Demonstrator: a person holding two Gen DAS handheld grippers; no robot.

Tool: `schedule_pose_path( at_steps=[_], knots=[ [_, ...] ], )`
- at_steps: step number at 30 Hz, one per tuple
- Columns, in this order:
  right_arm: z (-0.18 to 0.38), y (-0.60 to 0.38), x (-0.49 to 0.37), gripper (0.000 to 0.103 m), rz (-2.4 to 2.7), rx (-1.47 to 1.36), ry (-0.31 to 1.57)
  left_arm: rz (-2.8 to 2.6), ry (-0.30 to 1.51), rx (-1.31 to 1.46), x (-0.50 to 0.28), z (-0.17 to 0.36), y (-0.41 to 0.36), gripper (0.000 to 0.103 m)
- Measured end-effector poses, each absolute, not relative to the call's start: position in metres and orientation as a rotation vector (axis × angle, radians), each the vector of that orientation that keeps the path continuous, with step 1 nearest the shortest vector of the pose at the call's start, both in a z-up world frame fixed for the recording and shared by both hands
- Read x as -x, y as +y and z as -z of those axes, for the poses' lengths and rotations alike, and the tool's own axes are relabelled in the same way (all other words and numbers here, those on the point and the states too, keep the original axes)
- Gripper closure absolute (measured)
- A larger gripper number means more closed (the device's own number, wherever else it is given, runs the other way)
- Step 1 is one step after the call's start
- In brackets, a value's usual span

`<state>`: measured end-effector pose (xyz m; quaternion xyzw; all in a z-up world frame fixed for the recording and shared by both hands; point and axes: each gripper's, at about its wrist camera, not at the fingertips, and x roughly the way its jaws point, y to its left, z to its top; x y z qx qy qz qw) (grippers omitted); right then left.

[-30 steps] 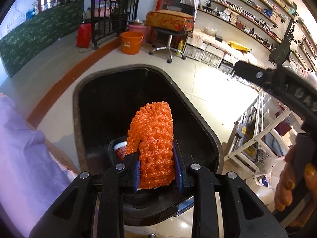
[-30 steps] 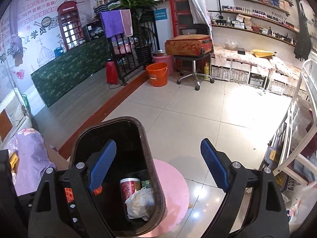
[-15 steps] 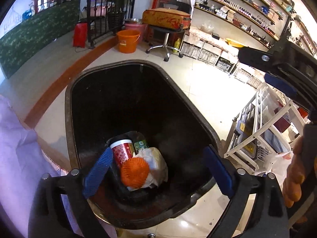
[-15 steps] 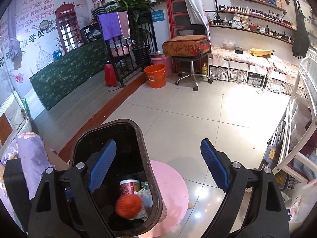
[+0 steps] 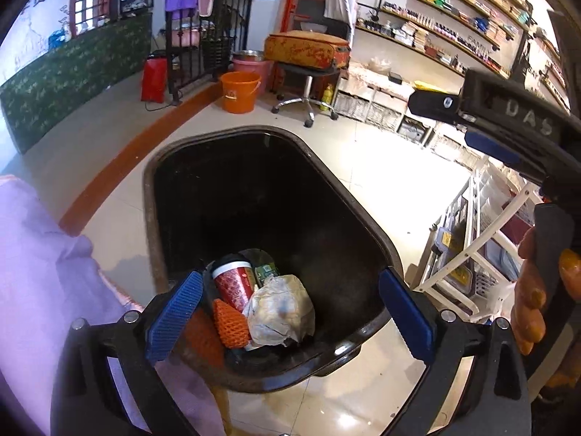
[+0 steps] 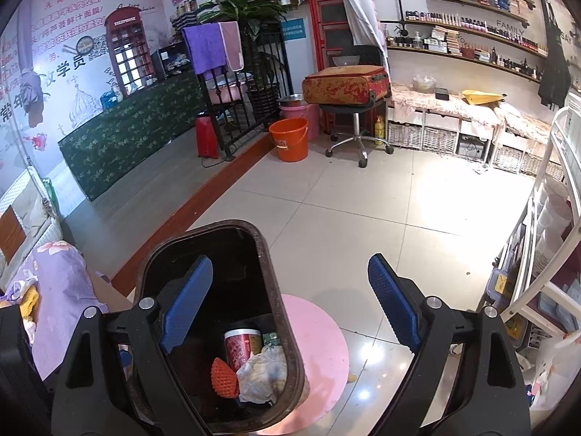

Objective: Collect trash
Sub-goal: 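Move both grippers back toward the remaining trash on the table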

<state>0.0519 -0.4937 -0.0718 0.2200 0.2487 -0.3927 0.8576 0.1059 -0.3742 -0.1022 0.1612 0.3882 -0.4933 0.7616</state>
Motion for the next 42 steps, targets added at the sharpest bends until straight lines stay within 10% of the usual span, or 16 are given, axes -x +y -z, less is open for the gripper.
schedule_pose_path(
  at_steps=[42],
  knots=[
    [0.05, -0.125, -0.315, 0.012, -0.372, 0.146, 0.755, 0.263, 0.784, -0.046, -0.159, 0.077, 0.004, 0.006]
  ],
)
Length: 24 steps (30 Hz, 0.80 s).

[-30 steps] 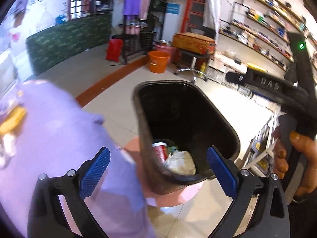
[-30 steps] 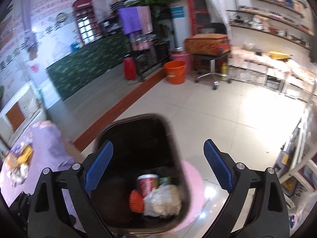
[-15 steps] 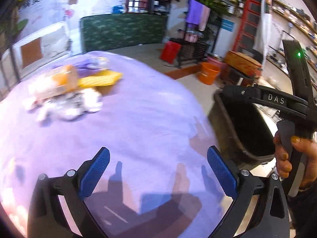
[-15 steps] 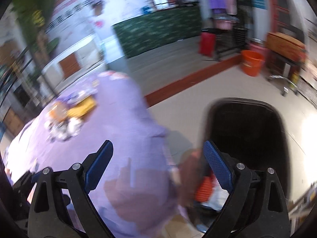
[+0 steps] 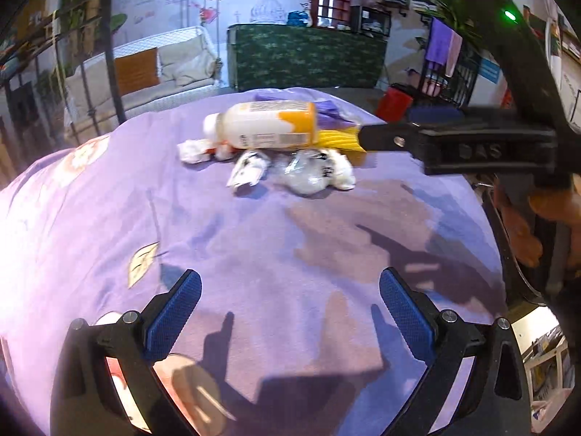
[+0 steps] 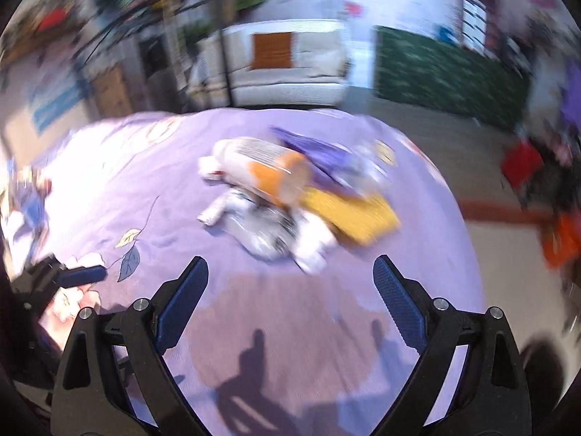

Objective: Collect trash
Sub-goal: 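Move both grippers back toward the remaining trash on the table, then grasp the white milk bottle with the right gripper while the left gripper grasps the clear plastic bag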

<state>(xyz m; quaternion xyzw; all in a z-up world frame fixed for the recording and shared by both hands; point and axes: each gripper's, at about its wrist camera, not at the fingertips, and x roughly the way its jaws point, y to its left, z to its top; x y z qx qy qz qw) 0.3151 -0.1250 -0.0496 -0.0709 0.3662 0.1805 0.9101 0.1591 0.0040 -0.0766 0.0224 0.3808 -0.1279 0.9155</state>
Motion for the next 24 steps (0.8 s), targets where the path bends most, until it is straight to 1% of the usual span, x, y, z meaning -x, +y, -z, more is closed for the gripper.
schedule_pose_path(
  at_steps=[2, 6, 8, 11, 14, 15, 16, 22, 24],
  knots=[
    [0.044, -0.094, -0.333, 0.012, -0.403, 0.277, 0.742, 0.253, 0.788, -0.034, -0.158, 0.077, 0.014, 0.006],
    [0.04, -0.049, -0.362, 0.012, -0.473, 0.452, 0.759, 0.251, 0.796, -0.019, -0.16, 0.079, 0.024, 0.006],
    [0.044, -0.025, -0.377, 0.014, -0.481, 0.57, 0.753, 0.256, 0.799, -0.006, -0.16, 0.081, 0.028, 0.006],
    [0.05, -0.007, -0.397, 0.019, -0.471, 0.691, 0.753, 0.265, 0.802, 0.01, -0.159, 0.082, 0.034, 0.006],
    [0.063, 0.005, -0.418, 0.02, -0.469, 0.787, 0.803, 0.275, 0.801, 0.019, -0.16, 0.081, 0.038, 0.006],
    [0.069, 0.007, -0.424, 0.022, -0.464, 0.825, 0.824, 0.277, 0.801, 0.021, -0.16, 0.081, 0.037, 0.006],
    [0.073, 0.008, -0.426, 0.024, -0.46, 0.851, 0.834, 0.279, 0.801, 0.024, -0.161, 0.081, 0.039, 0.006],
    [0.1, 0.01, -0.443, 0.025, -0.456, 0.925, 0.903, 0.285, 0.811, 0.041, -0.163, 0.087, 0.044, 0.006],
    [0.098, 0.008, -0.443, 0.031, -0.47, 0.885, 0.903, 0.291, 0.819, 0.049, -0.165, 0.088, 0.045, 0.006]
  ],
)
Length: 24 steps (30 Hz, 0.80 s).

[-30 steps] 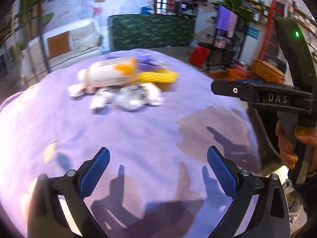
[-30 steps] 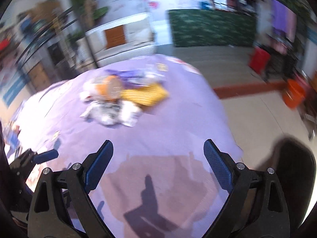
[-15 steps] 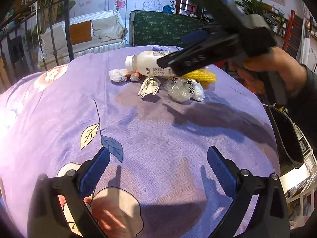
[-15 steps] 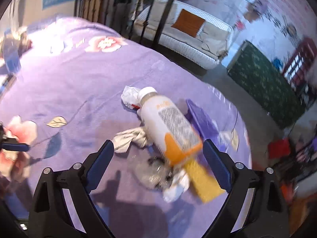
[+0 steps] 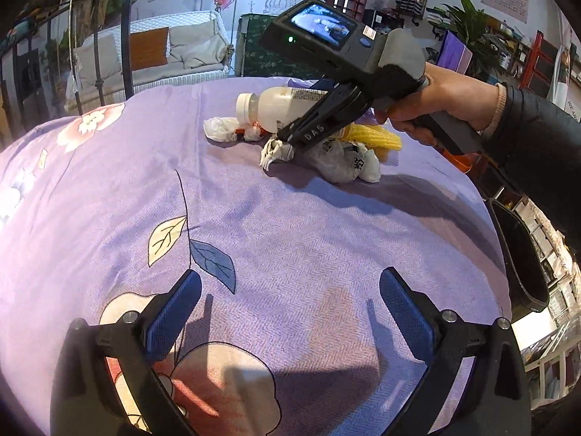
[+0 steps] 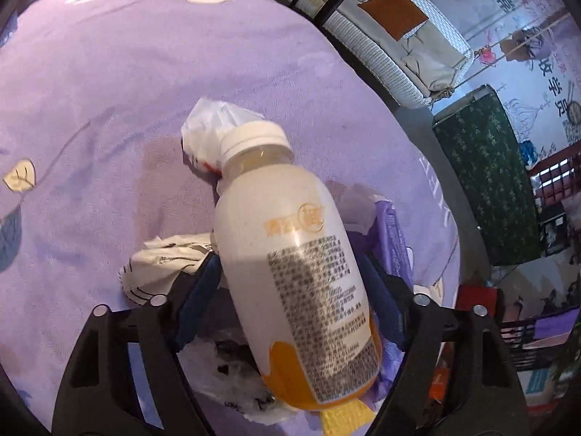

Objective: Collect trash
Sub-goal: 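Grasp the white milk bottle with the right gripper while the left gripper grasps the clear plastic bag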

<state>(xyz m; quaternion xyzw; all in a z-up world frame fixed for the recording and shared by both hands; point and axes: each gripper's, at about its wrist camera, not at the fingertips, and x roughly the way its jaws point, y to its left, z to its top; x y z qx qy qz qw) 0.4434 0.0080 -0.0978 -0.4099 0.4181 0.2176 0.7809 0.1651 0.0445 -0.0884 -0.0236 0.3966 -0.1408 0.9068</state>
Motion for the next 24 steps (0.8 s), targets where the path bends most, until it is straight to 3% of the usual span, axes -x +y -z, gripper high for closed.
schedule_pose_path(
  at_steps=[8, 24],
  knots=[
    [0.081, -0.001, -0.423, 0.041, -0.485, 0.822, 0.831, 0.315, 0.832, 0.063, -0.172, 0.088, 0.042, 0.006],
    [0.027, -0.091, -0.363, 0.041, -0.375, 0.344, 0.691, 0.377, 0.822, -0.009, -0.22, 0.078, 0.015, 0.008]
  ],
)
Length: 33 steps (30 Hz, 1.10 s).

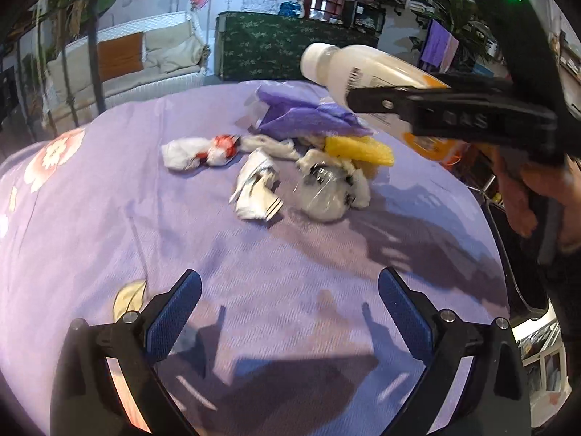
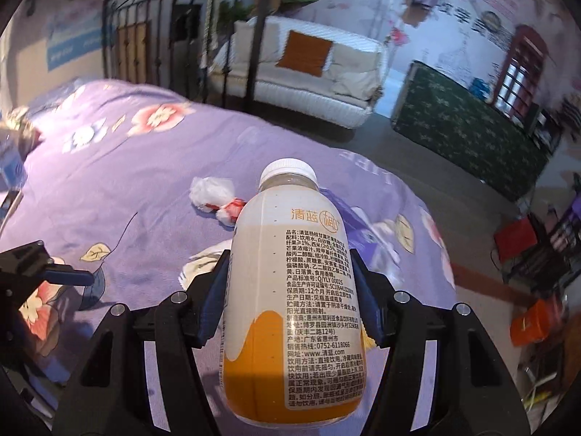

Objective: Collect trash
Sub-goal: 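Grasp the white milk bottle with the right gripper while the left gripper grasps the clear plastic bag, then carry the white bottle over the black bin with the right gripper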

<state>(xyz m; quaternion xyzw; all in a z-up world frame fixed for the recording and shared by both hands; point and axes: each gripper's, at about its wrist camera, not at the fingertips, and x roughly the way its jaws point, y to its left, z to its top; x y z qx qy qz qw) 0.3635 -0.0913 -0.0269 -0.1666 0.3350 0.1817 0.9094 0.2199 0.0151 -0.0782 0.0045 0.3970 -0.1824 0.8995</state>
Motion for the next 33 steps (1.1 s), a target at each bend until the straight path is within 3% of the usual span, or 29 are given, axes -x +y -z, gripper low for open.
schedule_pose_path(
  at_steps=[4, 15, 17, 19, 22, 26, 33],
  knots=[
    [0.023, -0.12, -0.342, 0.041, -0.314, 0.263, 0.658, 0.419, 0.845, -0.044, -0.247, 0.082, -0.004, 0.019],
    [0.03, -0.158, -0.29, 0.041, -0.202, 0.212, 0.618, 0.414, 0.923, -0.108, -0.314, 0.102, -0.047, 0.022],
    [0.033, -0.16, -0.286, 0.041, -0.201, 0.189, 0.625, 0.42, 0.931, -0.12, -0.317, 0.106, -0.052, 0.032],
    [0.037, -0.165, -0.283, 0.041, -0.197, 0.16, 0.634, 0.415, 0.938, -0.139, -0.315, 0.108, -0.057, 0.049],
    [0.044, -0.169, -0.278, 0.041, -0.19, 0.13, 0.649, 0.407, 0.915, -0.171, -0.304, 0.106, -0.064, 0.059],
    [0.052, -0.173, -0.273, 0.041, -0.183, 0.095, 0.664, 0.409, 0.899, -0.158, -0.294, 0.1, -0.061, 0.066],
    [0.059, -0.177, -0.261, 0.041, -0.167, 0.063, 0.667, 0.385, 0.849, -0.114, -0.263, 0.082, -0.053, 0.067]
  ],
)
